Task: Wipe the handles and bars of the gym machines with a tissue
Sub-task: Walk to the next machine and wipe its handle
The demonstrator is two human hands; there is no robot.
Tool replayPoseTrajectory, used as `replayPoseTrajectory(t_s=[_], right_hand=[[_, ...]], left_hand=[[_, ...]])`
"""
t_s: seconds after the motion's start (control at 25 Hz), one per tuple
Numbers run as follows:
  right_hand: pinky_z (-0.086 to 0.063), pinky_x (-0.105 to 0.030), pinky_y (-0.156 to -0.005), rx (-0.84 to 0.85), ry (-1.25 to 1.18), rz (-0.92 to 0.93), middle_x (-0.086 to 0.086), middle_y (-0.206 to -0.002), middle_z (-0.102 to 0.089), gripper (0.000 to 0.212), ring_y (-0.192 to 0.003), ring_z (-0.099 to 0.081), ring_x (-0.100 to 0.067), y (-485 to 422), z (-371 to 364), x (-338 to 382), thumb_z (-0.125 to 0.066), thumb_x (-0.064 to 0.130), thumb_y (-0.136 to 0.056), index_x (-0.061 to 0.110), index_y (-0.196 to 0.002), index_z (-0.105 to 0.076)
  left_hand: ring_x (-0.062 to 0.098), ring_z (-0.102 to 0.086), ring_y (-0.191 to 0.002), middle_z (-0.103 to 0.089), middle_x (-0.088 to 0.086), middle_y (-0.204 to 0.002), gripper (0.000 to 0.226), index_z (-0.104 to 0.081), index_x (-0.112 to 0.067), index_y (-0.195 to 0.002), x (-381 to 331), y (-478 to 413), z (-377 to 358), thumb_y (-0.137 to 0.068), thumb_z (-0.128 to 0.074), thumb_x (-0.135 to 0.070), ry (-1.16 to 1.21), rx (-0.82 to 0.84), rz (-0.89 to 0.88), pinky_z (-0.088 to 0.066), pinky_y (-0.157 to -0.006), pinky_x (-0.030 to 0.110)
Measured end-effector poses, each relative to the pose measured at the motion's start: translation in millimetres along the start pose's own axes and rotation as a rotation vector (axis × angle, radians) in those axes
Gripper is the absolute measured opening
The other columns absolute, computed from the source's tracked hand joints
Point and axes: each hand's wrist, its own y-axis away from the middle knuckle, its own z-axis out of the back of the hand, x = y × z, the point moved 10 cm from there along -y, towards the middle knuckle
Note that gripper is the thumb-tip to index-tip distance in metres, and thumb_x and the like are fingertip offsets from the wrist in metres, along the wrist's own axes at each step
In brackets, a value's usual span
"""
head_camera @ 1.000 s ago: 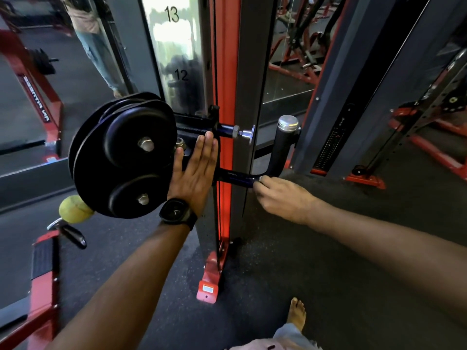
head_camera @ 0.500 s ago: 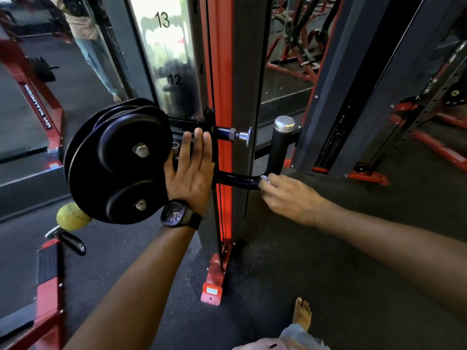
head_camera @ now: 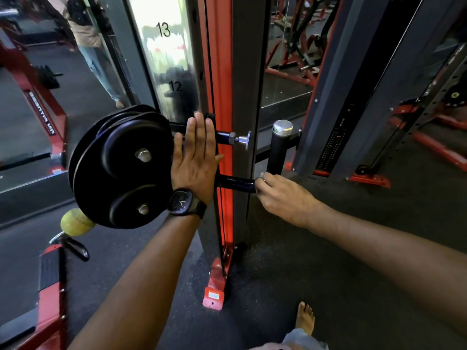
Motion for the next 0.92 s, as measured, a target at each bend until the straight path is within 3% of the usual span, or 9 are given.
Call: replayPoseTrajectory(t_s=[0.2,0.36,0.48,0.6,0.72,0.84,0.92], right_hand=[[-0.05,-0.041,-0.101,-0.006,0.024,0.057,-0.022,-0.124,-0.054,0.029,-0.116,-0.05,-0.033,1.9,-8.9,7.4,-0.055,0.002,-0.091,-0.002,-0.118,-0.064],[-0.053,-0.036,-0.09,-0.012,0.001,0.078,-0.018,-0.123,-0.053,0.031,-0.102,-0.051,-0.027,15.9,3.6,-14.1,-0.058,0.003,-0.092,-0.006,-0.122,-0.061],[-0.055,-0.035,-0.086,-0.142,-0.052,-0.064,-0.019,-0.123,-0.047,0.035,-0.101,-0.053,-0.028,16.5,17.1,-37.7,-0.05,-0.002,-0.096,-0.01,-0.13,-0.052],[-0.057,-0.036,-0.081,-0.125,-0.088,-0.044,-0.019,-0.119,-0.054,0.028,-0.099,-0.055,-0.028,19.4,10.8,-22.2,-0.049,-0.001,-0.099,-0.009,-0.125,-0.057],[-0.055,-0.037,-0.081,-0.201,-0.169,-0.168,-0.016,-0.112,-0.061,0.041,-0.094,-0.059,-0.028,23.3,16.6,-41.2,-0.023,0.002,-0.108,-0.007,-0.119,-0.062],[-0.056,-0.037,-0.084,-0.21,-0.187,-0.216,-0.019,-0.123,-0.056,0.033,-0.1,-0.056,-0.029,14.8,4.7,-27.0,-0.033,-0.004,-0.103,-0.008,-0.126,-0.056],[-0.055,-0.036,-0.084,-0.187,-0.221,-0.17,-0.019,-0.122,-0.056,0.03,-0.1,-0.054,-0.029,10.2,-5.3,-9.3,-0.039,-0.004,-0.098,-0.006,-0.12,-0.06]], left_hand=[[0.023,-0.018,-0.148,-0.013,0.014,-0.161,0.089,-0.008,-0.004,-0.155,-1.2,-0.8,-1.0,-0.094,-0.055,-0.048,0.008,0.014,-0.018,0.003,-0.121,0.041],[0.024,-0.023,-0.148,-0.019,0.015,-0.161,0.089,-0.013,-0.003,-0.155,2.4,-2.5,-0.2,-0.091,-0.061,-0.043,0.066,0.031,-0.023,-0.015,-0.12,0.039],[0.025,-0.022,-0.148,-0.019,0.016,-0.161,0.092,-0.012,-0.003,-0.154,1.9,-2.1,-3.2,-0.088,-0.063,-0.041,0.099,0.065,-0.041,-0.015,-0.121,0.039],[0.027,-0.02,-0.149,-0.018,0.018,-0.161,0.094,-0.011,-0.002,-0.154,1.7,0.0,-3.9,-0.086,-0.066,-0.037,0.14,0.098,-0.064,-0.014,-0.121,0.041],[0.029,-0.02,-0.149,-0.017,0.019,-0.161,0.097,-0.013,-0.001,-0.154,3.0,0.4,-5.0,-0.083,-0.071,-0.032,0.155,0.125,-0.078,-0.016,-0.122,0.043],[0.028,-0.019,-0.149,-0.016,0.019,-0.161,0.097,-0.012,-0.002,-0.154,2.3,0.8,-6.2,-0.082,-0.07,-0.033,0.144,0.156,-0.078,-0.015,-0.121,0.042],[0.027,-0.018,-0.149,-0.016,0.019,-0.161,0.099,-0.012,-0.002,-0.154,2.9,0.4,-5.4,-0.081,-0.072,-0.032,0.134,0.167,-0.081,-0.014,-0.121,0.041]])
